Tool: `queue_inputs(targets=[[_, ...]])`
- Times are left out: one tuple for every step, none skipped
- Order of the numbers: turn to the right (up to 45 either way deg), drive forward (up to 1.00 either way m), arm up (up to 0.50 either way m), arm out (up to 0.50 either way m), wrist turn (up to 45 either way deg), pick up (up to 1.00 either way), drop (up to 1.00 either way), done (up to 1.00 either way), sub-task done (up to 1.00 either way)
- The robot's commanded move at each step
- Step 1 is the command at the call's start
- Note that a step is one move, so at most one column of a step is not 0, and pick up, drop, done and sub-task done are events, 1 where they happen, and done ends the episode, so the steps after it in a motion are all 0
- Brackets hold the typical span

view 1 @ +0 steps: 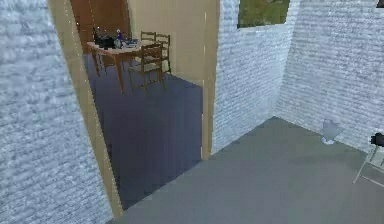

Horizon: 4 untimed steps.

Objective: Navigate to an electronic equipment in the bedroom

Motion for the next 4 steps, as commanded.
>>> queue_inputs(targets=[[0.0,1.0,0.0,0.0,0.0,0.0,0.0,0.0,0.0],[9.0,0.0,0.0,0.0,0.0,0.0,0.0,0.0,0.0],[0.0,0.2,0.0,0.0,0.0,0.0,0.0,0.0,0.0],[-45.0,0.0,0.0,0.0,0.0,0.0,0.0,0.0,0.0]])
